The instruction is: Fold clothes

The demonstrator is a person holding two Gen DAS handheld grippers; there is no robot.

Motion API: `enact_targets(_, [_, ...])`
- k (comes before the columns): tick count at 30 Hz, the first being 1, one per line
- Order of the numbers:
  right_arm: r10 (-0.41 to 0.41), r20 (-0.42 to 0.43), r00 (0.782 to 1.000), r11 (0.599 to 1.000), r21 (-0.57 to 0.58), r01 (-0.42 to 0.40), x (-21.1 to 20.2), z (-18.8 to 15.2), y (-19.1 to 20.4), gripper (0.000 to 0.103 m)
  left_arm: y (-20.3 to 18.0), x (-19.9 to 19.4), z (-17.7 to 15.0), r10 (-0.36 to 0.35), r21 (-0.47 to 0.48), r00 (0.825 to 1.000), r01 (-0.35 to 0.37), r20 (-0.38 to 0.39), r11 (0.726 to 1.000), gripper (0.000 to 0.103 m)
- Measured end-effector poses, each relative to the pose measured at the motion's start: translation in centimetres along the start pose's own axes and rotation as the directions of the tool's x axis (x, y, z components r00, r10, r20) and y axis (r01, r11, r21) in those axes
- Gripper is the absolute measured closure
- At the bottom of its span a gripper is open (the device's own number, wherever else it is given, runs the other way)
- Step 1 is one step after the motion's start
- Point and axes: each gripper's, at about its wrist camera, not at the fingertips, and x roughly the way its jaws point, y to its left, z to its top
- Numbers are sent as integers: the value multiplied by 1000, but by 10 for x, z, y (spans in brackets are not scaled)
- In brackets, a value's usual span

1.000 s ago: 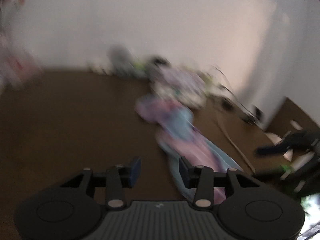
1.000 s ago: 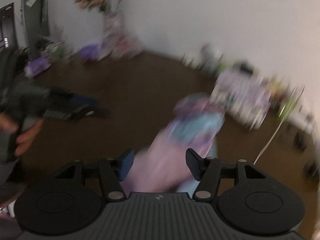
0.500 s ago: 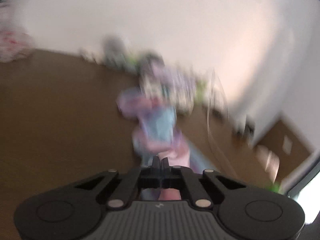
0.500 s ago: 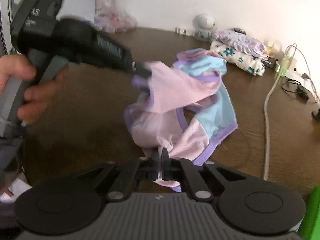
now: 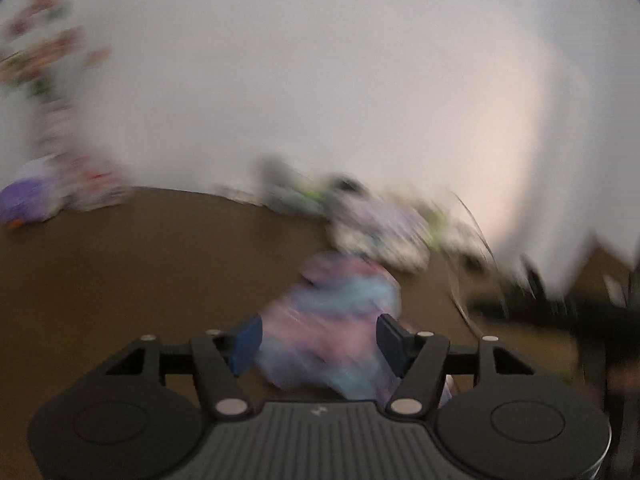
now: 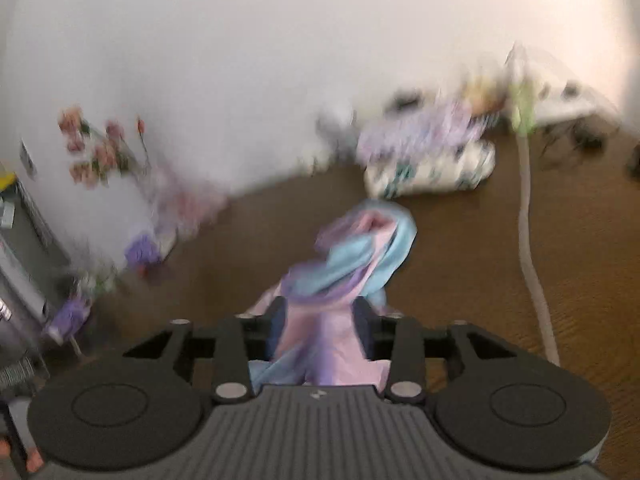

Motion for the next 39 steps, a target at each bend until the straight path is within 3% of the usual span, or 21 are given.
enact_targets(3, [-103, -63, 993, 992, -74, 99, -7, -15, 0, 53, -36, 38, -9, -15, 176, 995, 32, -98, 984, 43])
enact_targets(6, [-78, -115, 990, 987, -150, 60, -9, -31, 12, 55, -54, 71, -8, 8, 278, 990, 32, -143, 960, 54])
enact_targets(10, [-98, -136, 986, 964, -257, 60, -1, -49, 32, 55, -45, 114, 9, -104, 178, 957, 156, -271, 972, 63])
enact_targets(13, [-85, -151, 985, 952, -303, 36, 1, -55, 45, 55, -40, 141, 22, -115, 132, 937, 167, -331, 977, 80])
enact_targets(15, [-71, -162, 984, 956, -291, 21, 9, -56, 46, 55, -40, 153, 24, -100, 141, 932, 158, -349, 977, 82])
enact_targets(17, [-75, -168, 983, 962, -270, 27, 15, -55, 45, 55, -41, 165, 26, -85, 150, 927, 149, -366, 978, 102])
enact_targets(20, [-67, -159, 985, 972, -231, 29, 20, -54, 42, 55, -36, 154, 26, -118, 129, 950, 161, -288, 979, 103])
enact_targets(24, [-17, -116, 993, 985, -174, -4, 17, -53, 39, 55, -26, 117, 25, -44, 111, 984, 63, -172, 992, 103])
enact_targets(26, [13, -93, 996, 989, -143, -26, 17, -51, 40, 55, -16, 95, 27, -2, 90, 993, 13, -118, 996, 103])
enact_targets(30, [-6, -105, 994, 986, -166, -12, 33, -49, 54, 56, -2, 63, 27, 39, 45, 997, -36, -60, 998, 103])
enact_targets(31, [-40, -107, 993, 982, -189, 19, 39, -49, 60, 60, 0, 57, 26, 51, 45, 997, -49, -50, 998, 103])
enact_targets(32, [-62, -103, 993, 977, -209, 39, 44, -50, 66, 74, 0, 55, 23, 71, 59, 996, -69, -48, 996, 103])
enact_targets(33, [-90, -101, 991, 970, -235, 64, 49, -52, 72, 80, 1, 53, 20, 93, 74, 995, -89, -48, 993, 103])
enact_targets(35, [-152, -76, 986, 941, -315, 120, 52, -58, 81, 95, 2, 48, 14, 131, 98, 990, -126, -47, 987, 103])
enact_targets(37, [-210, -22, 978, 901, -393, 184, 48, -63, 89, 100, 3, 38, 8, 174, 110, 984, -170, -32, 979, 103])
enact_targets(39, [-271, 84, 959, 842, -462, 279, 32, -65, 94, 101, 2, 24, 0, 208, 131, 978, -205, -13, 970, 103])
